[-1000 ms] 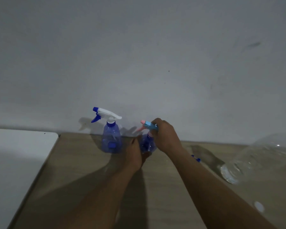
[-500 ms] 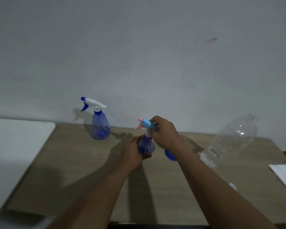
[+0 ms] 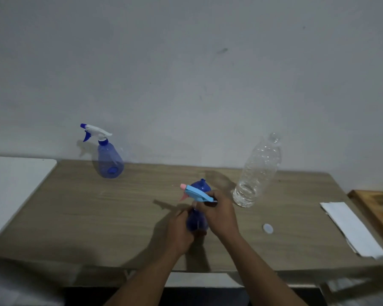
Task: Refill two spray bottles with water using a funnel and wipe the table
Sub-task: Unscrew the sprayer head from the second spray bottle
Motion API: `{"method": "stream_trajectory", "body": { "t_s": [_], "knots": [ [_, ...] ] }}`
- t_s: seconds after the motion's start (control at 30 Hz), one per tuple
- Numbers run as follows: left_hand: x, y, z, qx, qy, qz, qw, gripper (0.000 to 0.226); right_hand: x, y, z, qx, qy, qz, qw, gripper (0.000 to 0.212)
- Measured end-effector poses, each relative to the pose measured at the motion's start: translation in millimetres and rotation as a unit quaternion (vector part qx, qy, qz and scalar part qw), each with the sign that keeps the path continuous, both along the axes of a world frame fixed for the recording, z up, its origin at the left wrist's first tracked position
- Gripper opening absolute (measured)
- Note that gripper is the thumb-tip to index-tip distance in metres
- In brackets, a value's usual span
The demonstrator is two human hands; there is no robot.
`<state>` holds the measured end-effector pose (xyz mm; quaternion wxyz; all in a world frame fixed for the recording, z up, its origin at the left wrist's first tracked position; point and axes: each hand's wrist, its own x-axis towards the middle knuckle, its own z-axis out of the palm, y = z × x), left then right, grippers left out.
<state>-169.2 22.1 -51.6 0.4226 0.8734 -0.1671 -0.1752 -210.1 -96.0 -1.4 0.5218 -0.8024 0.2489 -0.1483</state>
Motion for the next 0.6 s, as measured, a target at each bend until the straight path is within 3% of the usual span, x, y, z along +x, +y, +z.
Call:
{"method": "stream_trajectory", "body": {
  "t_s": [0.23, 0.6],
  "knots": [
    [-23, 0, -15, 0.039, -0.070, 0.012, 0.997, 0.034, -20, 7, -33, 0.058, -0.042, -0.026, 0.997, 0.021],
    [-23, 0, -24, 0.042, -0.091, 0.031, 0.994, 0.047, -13, -9, -42, 0.077, -0.073, 0.056, 0.993, 0.015]
  ]
}}
